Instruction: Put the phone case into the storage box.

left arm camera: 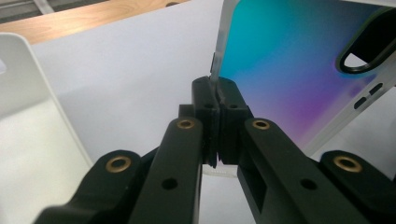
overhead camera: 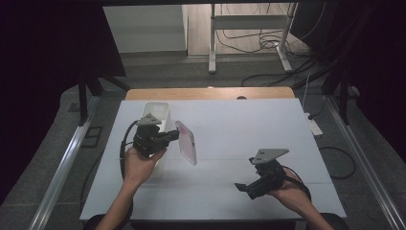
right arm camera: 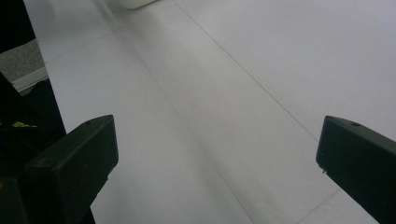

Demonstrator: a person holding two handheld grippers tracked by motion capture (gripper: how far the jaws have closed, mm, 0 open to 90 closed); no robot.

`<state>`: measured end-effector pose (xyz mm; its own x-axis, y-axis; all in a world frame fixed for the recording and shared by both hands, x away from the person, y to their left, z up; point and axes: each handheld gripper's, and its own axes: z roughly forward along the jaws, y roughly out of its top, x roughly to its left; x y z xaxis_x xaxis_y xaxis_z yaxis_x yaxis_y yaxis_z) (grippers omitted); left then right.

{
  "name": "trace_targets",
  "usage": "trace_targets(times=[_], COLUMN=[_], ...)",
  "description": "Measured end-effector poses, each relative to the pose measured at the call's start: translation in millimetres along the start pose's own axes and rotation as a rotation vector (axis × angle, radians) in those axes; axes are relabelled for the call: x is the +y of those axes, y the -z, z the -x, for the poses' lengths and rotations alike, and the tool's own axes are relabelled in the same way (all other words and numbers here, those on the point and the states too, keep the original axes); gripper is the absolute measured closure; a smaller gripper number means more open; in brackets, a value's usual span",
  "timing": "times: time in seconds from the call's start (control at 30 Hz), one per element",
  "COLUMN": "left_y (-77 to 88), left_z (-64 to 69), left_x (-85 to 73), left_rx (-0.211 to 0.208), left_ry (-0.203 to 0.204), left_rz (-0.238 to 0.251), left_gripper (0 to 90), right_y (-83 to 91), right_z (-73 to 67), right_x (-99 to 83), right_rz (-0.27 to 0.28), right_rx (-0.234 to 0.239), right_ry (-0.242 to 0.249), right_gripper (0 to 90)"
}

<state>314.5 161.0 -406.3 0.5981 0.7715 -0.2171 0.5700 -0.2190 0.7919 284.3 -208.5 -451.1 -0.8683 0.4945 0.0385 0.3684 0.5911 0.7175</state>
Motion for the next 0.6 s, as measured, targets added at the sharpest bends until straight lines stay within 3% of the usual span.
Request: trace_targets(times=[0.6], left_y=[4.6], left_z=[-12.4], left_x=[8.2], left_rx=[0.020], left_ry=[0.023], left_rz=[0.023], left_gripper=[87.9], right_y=[16.9], right_z=[9.4], right_x=[-16.8], right_rz=[0.011], right_rx=[-0.040], right_ry=[-0.033], right_gripper=[0.0])
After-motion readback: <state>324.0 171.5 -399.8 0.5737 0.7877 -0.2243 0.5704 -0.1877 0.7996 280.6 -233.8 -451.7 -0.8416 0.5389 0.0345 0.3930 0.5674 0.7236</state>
